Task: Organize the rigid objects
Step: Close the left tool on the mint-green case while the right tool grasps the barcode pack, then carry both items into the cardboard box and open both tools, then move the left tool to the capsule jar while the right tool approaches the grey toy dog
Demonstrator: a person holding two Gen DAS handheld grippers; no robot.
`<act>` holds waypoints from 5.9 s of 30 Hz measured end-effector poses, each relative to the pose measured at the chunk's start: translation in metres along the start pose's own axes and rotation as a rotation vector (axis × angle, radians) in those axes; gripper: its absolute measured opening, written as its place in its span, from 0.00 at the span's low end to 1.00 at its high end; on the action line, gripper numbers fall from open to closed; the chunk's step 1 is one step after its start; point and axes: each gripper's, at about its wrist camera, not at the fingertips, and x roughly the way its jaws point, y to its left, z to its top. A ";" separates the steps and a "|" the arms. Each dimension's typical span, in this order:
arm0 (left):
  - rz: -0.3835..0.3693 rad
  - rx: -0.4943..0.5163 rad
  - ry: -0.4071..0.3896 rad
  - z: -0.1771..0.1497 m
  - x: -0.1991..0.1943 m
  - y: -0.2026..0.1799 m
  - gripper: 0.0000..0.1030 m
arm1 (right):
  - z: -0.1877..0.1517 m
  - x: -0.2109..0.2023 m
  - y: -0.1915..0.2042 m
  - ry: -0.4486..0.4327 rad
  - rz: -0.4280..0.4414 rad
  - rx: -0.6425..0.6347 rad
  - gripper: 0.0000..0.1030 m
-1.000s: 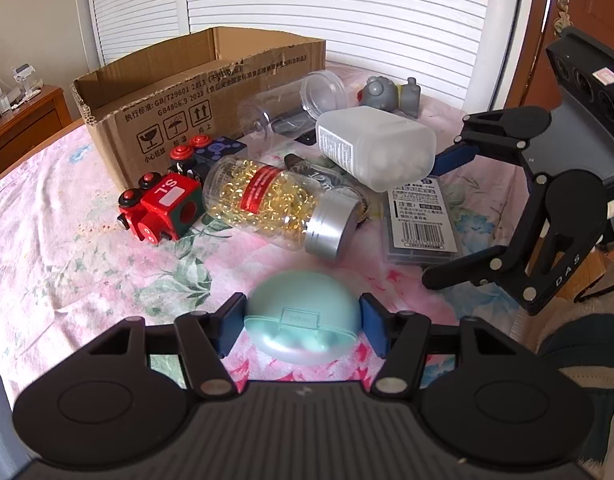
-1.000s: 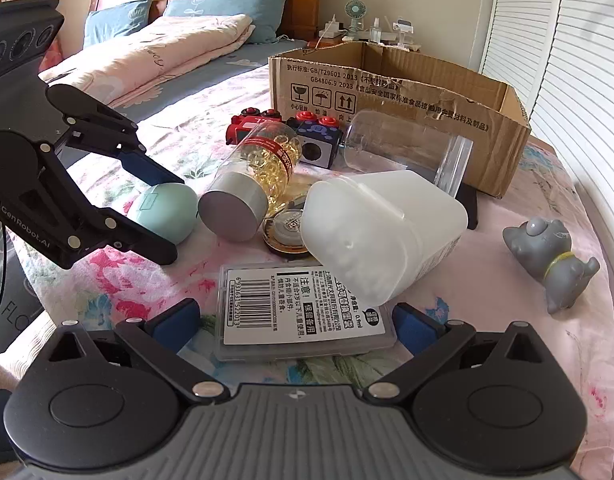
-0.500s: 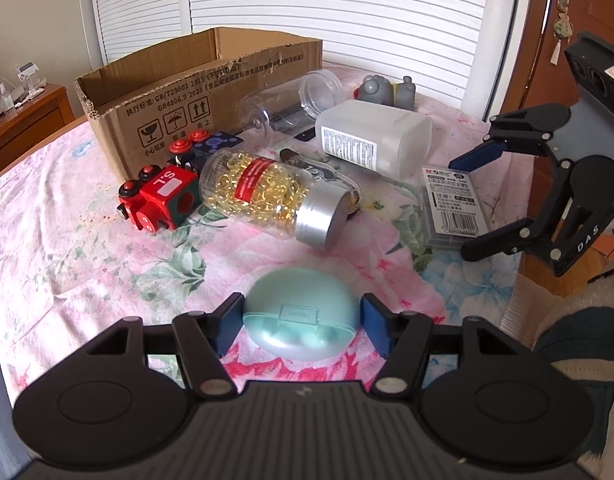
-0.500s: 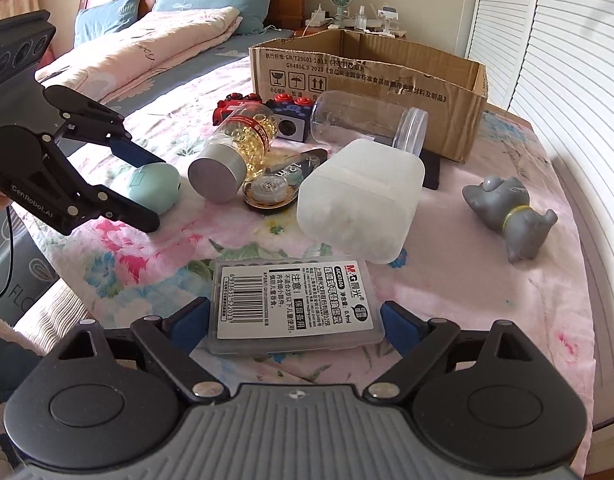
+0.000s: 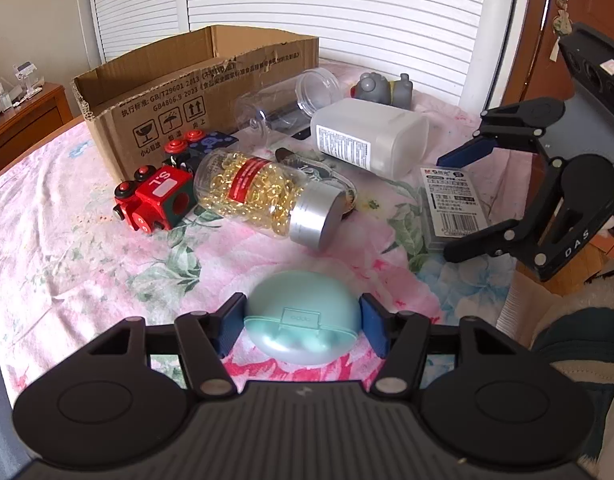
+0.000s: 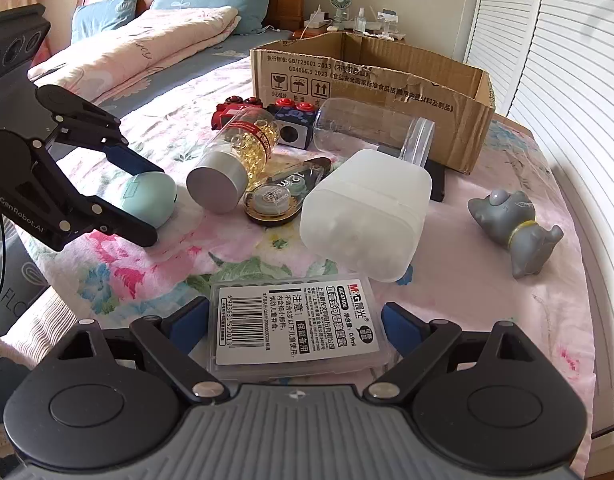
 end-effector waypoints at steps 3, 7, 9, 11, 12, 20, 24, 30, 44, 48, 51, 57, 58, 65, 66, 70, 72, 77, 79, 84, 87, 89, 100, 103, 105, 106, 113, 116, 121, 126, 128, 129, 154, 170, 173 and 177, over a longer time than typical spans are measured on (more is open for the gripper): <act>0.009 0.012 0.017 0.001 -0.002 -0.003 0.59 | -0.001 -0.005 0.001 -0.002 0.001 -0.009 0.92; 0.015 0.023 0.031 0.001 -0.005 -0.005 0.59 | 0.000 -0.015 -0.001 -0.012 0.010 -0.011 0.92; 0.021 0.025 0.028 0.003 -0.007 -0.007 0.59 | 0.001 -0.019 -0.002 -0.021 0.007 -0.016 0.92; 0.023 0.028 0.021 0.005 -0.010 -0.007 0.59 | 0.003 -0.023 -0.004 -0.030 0.003 -0.019 0.92; 0.023 0.031 0.019 0.006 -0.011 -0.008 0.59 | 0.004 -0.024 -0.005 -0.034 0.003 -0.019 0.92; 0.046 0.038 0.011 0.012 -0.014 -0.009 0.59 | 0.012 -0.032 -0.010 -0.063 -0.014 -0.028 0.92; 0.045 0.018 -0.005 0.019 -0.020 -0.004 0.58 | 0.016 -0.038 -0.012 -0.076 0.003 -0.024 0.92; 0.057 0.037 -0.019 0.040 -0.029 0.003 0.59 | 0.035 -0.047 -0.019 -0.110 0.005 -0.051 0.92; 0.132 0.044 -0.104 0.163 -0.014 0.073 0.59 | 0.130 -0.031 -0.078 -0.245 -0.027 -0.090 0.92; 0.160 0.017 -0.082 0.191 0.015 0.102 0.59 | 0.149 -0.015 -0.094 -0.243 -0.019 -0.075 0.92; 0.176 -0.001 -0.054 0.206 0.040 0.123 0.59 | 0.154 -0.002 -0.099 -0.227 -0.017 -0.076 0.92; 0.227 -0.065 -0.038 0.219 0.079 0.154 0.59 | 0.157 0.014 -0.111 -0.207 -0.018 -0.055 0.92; 0.237 -0.078 -0.045 0.219 0.082 0.158 0.66 | 0.158 0.015 -0.113 -0.202 -0.021 -0.049 0.92; 0.256 -0.113 -0.060 0.206 0.076 0.160 0.90 | 0.161 0.020 -0.118 -0.183 -0.031 -0.043 0.92; 0.254 -0.112 -0.063 0.203 0.071 0.158 0.90 | 0.162 0.021 -0.117 -0.180 -0.033 -0.045 0.92; 0.258 -0.115 -0.093 0.192 0.047 0.145 0.94 | 0.168 0.019 -0.115 -0.178 -0.030 -0.048 0.92; 0.264 -0.121 -0.111 0.186 0.034 0.137 0.96 | 0.173 0.019 -0.114 -0.174 -0.028 -0.044 0.92; 0.310 -0.123 -0.141 0.166 0.007 0.112 0.98 | 0.188 0.022 -0.111 -0.164 -0.035 -0.043 0.92; 0.313 -0.132 -0.143 0.155 0.000 0.102 0.98 | 0.194 0.028 -0.110 -0.153 -0.046 -0.050 0.92; 0.330 -0.186 -0.170 0.122 -0.015 0.079 0.98 | 0.211 0.050 -0.113 -0.111 -0.059 -0.043 0.92; 0.360 -0.205 -0.186 0.106 -0.021 0.071 0.98 | 0.222 0.067 -0.117 -0.086 -0.067 -0.042 0.92; 0.371 -0.227 -0.182 0.096 -0.024 0.068 0.98 | 0.230 0.077 -0.121 -0.073 -0.080 -0.044 0.92; 0.350 -0.203 -0.140 0.065 -0.014 0.050 0.98 | 0.258 0.101 -0.132 -0.073 -0.168 -0.033 1.00; 0.326 -0.211 -0.154 0.063 -0.018 0.047 0.98 | 0.251 0.091 -0.128 -0.080 -0.149 -0.030 1.00; 0.328 -0.213 -0.161 0.064 -0.020 0.044 0.98 | 0.247 0.082 -0.124 -0.086 -0.140 -0.025 1.00; 0.328 -0.214 -0.163 0.064 -0.021 0.042 0.98 | 0.244 0.077 -0.122 -0.091 -0.139 -0.023 1.00; 0.311 -0.208 -0.158 0.062 -0.023 0.025 0.98 | 0.205 0.042 -0.105 -0.133 -0.122 0.007 1.00; 0.302 -0.214 -0.154 0.059 -0.022 0.019 0.98 | 0.175 0.033 -0.096 -0.125 -0.146 0.006 1.00; 0.297 -0.195 -0.142 0.058 -0.017 0.009 0.98 | 0.121 0.021 -0.090 -0.107 -0.226 0.073 1.00; 0.264 -0.215 -0.134 0.061 -0.005 0.003 0.98 | 0.074 0.008 -0.102 -0.106 -0.288 0.244 1.00; 0.254 -0.211 -0.124 0.063 0.002 0.000 0.98 | 0.061 0.007 -0.110 -0.103 -0.307 0.308 1.00; 0.250 -0.208 -0.120 0.064 0.005 -0.001 0.98 | 0.058 0.006 -0.113 -0.105 -0.316 0.330 1.00; 0.385 -0.312 0.032 0.028 0.012 0.026 0.98 | 0.031 0.049 -0.143 0.036 -0.388 0.465 1.00; 0.272 -0.375 -0.002 0.025 0.003 0.031 0.98 | 0.016 0.039 -0.134 0.000 -0.347 0.417 1.00; 0.213 -0.360 -0.021 0.033 0.008 0.019 0.98 | 0.015 0.039 -0.134 -0.007 -0.343 0.413 1.00; 0.206 -0.348 -0.028 0.046 0.019 0.012 0.98 | 0.014 0.039 -0.133 -0.014 -0.340 0.408 1.00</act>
